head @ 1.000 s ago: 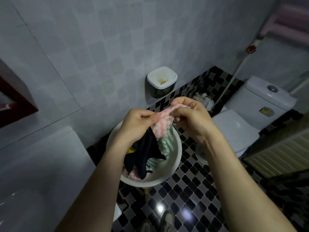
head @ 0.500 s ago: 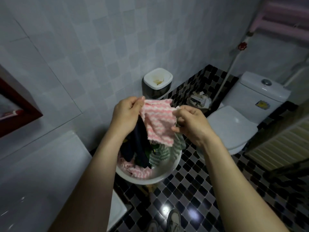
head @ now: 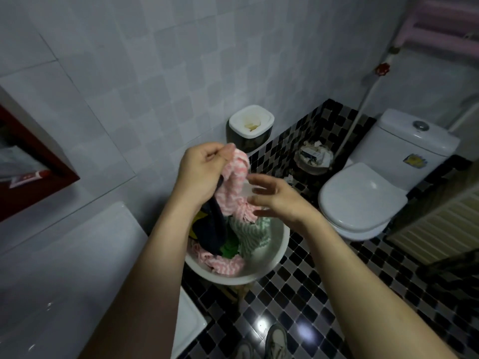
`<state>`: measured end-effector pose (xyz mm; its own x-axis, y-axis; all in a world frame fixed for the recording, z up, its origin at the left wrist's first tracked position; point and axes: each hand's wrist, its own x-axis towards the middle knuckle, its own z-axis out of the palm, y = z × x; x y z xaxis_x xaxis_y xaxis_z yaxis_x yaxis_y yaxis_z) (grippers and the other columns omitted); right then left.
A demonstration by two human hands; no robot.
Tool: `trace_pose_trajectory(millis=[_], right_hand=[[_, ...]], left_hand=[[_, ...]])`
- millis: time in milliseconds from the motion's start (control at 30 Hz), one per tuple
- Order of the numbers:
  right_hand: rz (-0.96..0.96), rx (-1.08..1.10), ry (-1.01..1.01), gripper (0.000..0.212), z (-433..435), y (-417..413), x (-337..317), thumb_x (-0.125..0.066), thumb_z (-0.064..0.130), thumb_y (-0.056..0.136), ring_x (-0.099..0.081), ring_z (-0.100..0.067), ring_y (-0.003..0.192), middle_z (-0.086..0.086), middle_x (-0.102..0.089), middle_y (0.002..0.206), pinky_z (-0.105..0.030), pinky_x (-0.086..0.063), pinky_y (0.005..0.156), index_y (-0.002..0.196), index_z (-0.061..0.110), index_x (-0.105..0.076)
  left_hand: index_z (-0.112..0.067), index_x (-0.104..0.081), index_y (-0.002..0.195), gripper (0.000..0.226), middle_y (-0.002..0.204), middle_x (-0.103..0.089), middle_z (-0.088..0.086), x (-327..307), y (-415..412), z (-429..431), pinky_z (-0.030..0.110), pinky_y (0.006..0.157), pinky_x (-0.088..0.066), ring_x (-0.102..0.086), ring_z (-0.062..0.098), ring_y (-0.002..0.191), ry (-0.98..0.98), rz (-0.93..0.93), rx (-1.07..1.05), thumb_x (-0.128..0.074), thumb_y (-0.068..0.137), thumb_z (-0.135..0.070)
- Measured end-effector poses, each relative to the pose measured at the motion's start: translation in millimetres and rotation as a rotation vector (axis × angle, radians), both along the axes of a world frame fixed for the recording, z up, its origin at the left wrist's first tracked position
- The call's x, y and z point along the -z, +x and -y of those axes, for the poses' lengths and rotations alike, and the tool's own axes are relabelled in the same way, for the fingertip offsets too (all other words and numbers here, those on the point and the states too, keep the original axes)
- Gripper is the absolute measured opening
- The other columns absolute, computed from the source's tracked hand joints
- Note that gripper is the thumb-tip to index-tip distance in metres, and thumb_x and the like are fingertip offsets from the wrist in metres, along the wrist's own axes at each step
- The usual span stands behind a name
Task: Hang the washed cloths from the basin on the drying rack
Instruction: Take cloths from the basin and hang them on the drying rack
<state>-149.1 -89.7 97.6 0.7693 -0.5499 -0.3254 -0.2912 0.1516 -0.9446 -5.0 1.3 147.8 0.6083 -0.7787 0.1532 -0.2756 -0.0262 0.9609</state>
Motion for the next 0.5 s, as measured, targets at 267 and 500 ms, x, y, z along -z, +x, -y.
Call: trace_pose_trajectory(millis=[267, 500], right_hand=[[0.414, 0.250, 0.187, 0.018, -10, 6, -65, -0.054, 0.007, 0.095, -0.058, -0.014, 0.061, -0.013, -0.062, 0.081, -0.022, -0.051, 0.052, 0.106, 0.000, -0.066], [0.425, 0.113, 0.109, 0.039, -23, -47, -108, -0.050, 0.008, 0.079, -0.064, -0.022, 0.084, -0.013, -0.067, 0.099, -0.031, -0.052, 0.070, 0.116, 0.011, -0.062]], left_hand=[[-0.019, -0.070, 0.087, 0.010, 0.078, -0.069, -0.002, -30, -10, 8, 0.017, 0.072, -0.048, -0.063, 0.004, 0.072, -0.112, -0.163, 0.222, -0.065, 0.089, -0.010], [-0.021, -0.068, 0.095, 0.045, 0.090, -0.062, 0.006, -65, -28, 3, 0.033, 0.080, -0.044, -0.057, 0.022, 0.085, -0.241, -0.572, 0.585, -0.056, 0.065, 0.010]])
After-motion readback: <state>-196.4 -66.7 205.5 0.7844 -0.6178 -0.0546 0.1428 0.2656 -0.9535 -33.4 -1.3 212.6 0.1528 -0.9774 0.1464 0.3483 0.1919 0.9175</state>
